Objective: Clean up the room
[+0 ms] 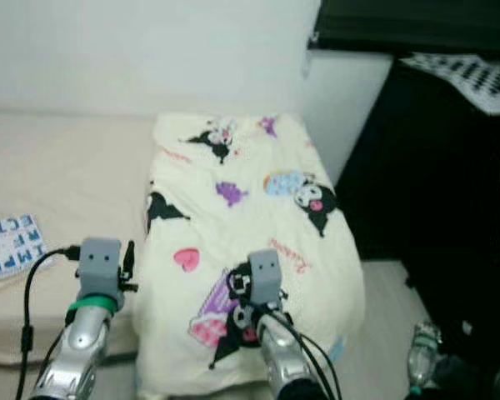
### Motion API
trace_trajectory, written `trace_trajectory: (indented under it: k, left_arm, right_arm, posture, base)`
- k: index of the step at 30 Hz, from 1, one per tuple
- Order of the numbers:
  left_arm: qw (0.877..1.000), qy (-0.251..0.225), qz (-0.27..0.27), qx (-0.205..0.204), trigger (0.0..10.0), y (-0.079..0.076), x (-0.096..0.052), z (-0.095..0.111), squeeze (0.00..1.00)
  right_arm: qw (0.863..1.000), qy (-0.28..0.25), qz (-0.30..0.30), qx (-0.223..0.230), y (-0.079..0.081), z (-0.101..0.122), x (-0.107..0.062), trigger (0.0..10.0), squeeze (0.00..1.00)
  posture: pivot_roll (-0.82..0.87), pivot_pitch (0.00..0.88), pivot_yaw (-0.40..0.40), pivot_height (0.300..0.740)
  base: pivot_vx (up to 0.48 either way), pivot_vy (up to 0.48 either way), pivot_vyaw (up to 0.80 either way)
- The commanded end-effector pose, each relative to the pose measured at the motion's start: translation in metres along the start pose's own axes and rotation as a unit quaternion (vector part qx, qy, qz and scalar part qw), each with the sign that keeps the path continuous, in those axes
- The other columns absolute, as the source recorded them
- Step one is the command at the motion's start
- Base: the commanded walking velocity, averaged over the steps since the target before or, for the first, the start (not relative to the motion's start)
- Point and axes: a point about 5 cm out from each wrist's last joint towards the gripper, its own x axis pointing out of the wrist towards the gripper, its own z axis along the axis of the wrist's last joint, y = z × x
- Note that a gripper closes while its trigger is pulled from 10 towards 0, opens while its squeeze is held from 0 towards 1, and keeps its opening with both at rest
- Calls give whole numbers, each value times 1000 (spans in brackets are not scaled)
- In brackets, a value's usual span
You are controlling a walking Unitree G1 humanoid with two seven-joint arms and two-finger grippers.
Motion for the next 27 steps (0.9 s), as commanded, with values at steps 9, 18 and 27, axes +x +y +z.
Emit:
trace_trajectory:
  k: [9, 18, 27]
  left_arm:
    - [1000, 13, 5, 5, 10000, 5, -1, -6, 0]
    - [1000, 30, 0, -3, 10000, 5, -1, -9, 0]
    - [999, 36, -5, -4, 10000, 3, -2, -10, 0]
  right_arm:
    - [1000, 13, -12, 8, -3, -7, -3, 10000, 0]
    - [1000, 16, -17, 13, -3, -7, -3, 10000, 0]
    - [999, 21, -22, 15, -5, -9, -3, 10000, 0]
  posture:
    - [32, 0, -31, 740]
    - [33, 0, -30, 740]
    - [34, 0, -30, 740]
  base:
    - [0, 0, 0]
    - [0, 0, 0]
    - [0, 241, 0]
